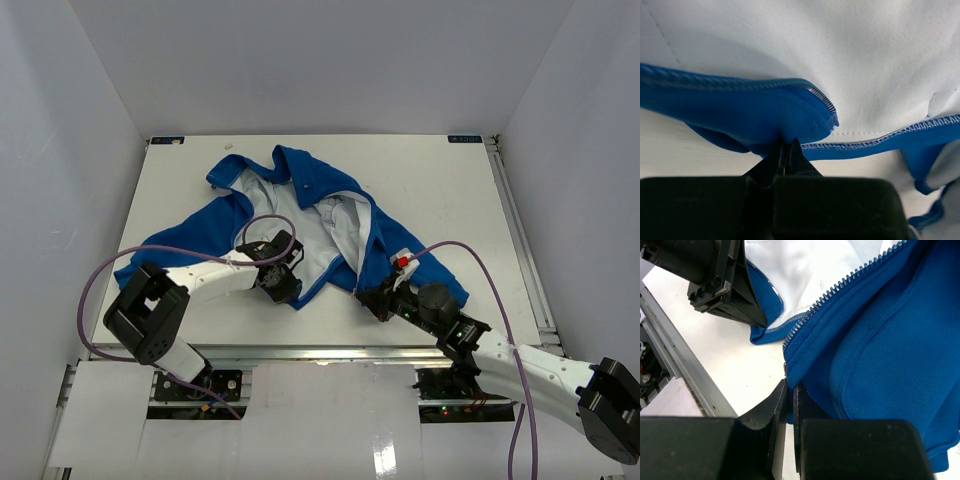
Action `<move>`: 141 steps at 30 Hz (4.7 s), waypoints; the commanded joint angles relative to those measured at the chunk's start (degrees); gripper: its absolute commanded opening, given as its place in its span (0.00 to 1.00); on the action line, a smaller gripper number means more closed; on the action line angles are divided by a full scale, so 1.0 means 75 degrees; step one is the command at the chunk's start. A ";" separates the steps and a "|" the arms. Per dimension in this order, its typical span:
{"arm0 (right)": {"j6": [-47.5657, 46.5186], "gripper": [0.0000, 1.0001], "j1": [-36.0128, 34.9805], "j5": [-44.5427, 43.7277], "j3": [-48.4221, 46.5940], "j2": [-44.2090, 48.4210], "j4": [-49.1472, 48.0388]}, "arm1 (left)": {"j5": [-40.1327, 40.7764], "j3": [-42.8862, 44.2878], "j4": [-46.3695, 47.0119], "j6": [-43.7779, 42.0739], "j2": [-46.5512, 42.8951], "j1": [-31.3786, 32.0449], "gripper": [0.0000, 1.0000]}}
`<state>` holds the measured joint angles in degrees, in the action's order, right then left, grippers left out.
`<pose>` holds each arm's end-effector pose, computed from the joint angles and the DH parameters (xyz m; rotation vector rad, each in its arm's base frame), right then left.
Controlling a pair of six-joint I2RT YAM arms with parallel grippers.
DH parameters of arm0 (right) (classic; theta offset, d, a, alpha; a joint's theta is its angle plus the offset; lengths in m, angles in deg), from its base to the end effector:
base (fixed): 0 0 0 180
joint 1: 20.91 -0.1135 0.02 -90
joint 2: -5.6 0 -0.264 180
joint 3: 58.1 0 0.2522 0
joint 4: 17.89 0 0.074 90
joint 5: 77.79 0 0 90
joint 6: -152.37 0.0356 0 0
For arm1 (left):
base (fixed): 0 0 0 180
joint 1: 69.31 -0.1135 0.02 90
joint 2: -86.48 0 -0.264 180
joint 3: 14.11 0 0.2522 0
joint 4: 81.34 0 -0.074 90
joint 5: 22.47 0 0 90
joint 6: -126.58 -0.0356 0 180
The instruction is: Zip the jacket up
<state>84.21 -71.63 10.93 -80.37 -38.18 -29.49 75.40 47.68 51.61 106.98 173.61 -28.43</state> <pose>0.1095 0.1326 0.1848 -0.4403 1.7788 0.8948 0.2056 -0.1716 0.1651 -0.7541 2.7433 -0.2533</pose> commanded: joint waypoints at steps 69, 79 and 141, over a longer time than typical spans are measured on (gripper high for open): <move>-0.1312 0.08 0.0945 0.5884 -0.2538 -0.4661 -0.0827 | -0.2087 -0.4721 0.5711 -0.7092 -0.5614 0.1555 0.00; -0.1037 0.08 0.1105 0.6960 -0.2891 -0.5128 -0.0861 | -0.1772 -0.4715 0.5747 -0.7196 -0.5502 0.1884 0.00; -0.0756 0.08 0.1885 0.4576 -0.3365 -0.1735 0.2385 | 0.1237 -0.5558 -0.1073 0.1482 -1.2029 0.1968 0.27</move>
<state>79.67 -57.67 45.36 -104.41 -51.87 -11.05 83.69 8.59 48.78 112.96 86.64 -13.96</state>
